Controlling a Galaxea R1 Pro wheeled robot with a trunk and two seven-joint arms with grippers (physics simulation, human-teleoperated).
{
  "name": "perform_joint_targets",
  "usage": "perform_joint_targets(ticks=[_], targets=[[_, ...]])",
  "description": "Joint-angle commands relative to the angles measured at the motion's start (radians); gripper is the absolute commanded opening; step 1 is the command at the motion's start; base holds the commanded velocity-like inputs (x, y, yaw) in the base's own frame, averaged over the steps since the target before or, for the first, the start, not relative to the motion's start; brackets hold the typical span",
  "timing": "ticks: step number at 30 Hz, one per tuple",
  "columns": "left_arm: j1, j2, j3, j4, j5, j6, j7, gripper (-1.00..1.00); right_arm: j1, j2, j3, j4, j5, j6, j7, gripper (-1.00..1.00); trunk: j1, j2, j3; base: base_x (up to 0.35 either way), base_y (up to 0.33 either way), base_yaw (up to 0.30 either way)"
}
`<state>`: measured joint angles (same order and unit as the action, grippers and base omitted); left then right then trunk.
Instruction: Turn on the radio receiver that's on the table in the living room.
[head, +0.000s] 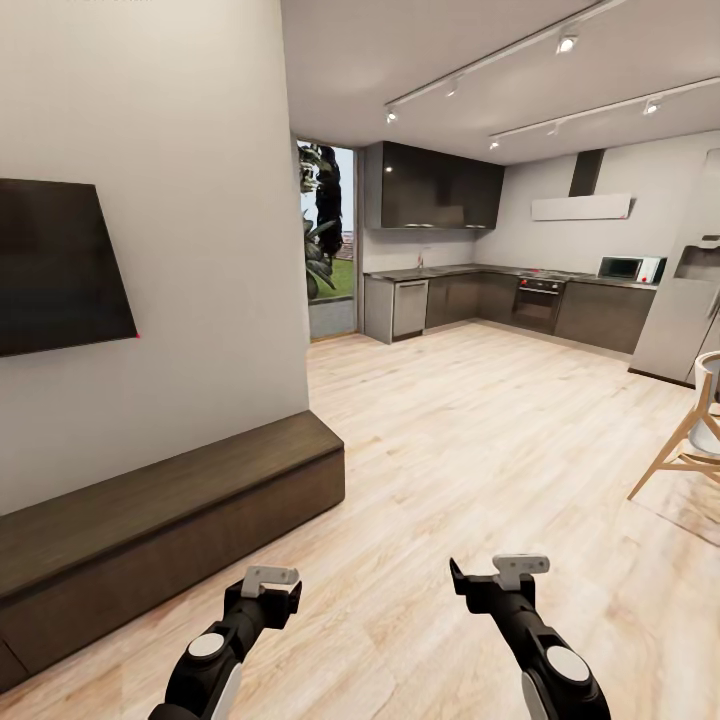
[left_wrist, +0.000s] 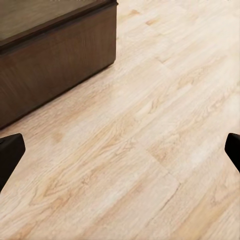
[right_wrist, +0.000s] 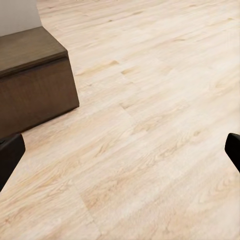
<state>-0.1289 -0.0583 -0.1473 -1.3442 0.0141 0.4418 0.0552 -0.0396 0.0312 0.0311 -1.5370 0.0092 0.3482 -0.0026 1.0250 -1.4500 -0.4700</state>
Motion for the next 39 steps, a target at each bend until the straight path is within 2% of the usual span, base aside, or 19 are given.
perform_joint_targets(ticks=[1, 39], targets=[[0.0, 0.0, 0.0, 0.0, 0.0, 0.0, 0.0, 1.0, 0.0, 0.0, 0.0, 0.0, 0.0, 0.0, -0.001, 1.0, 0.0, 0.0, 0.0, 0.0, 0.0, 0.028], [0.0, -0.001, -0.001, 0.0, 0.001, 0.0, 0.0, 1.0, 0.0, 0.001, -0.004, 0.0, 0.0, 0.0, -0.004, 1.0, 0.0, 0.0, -0.022, 0.0, 0.0, 0.264]])
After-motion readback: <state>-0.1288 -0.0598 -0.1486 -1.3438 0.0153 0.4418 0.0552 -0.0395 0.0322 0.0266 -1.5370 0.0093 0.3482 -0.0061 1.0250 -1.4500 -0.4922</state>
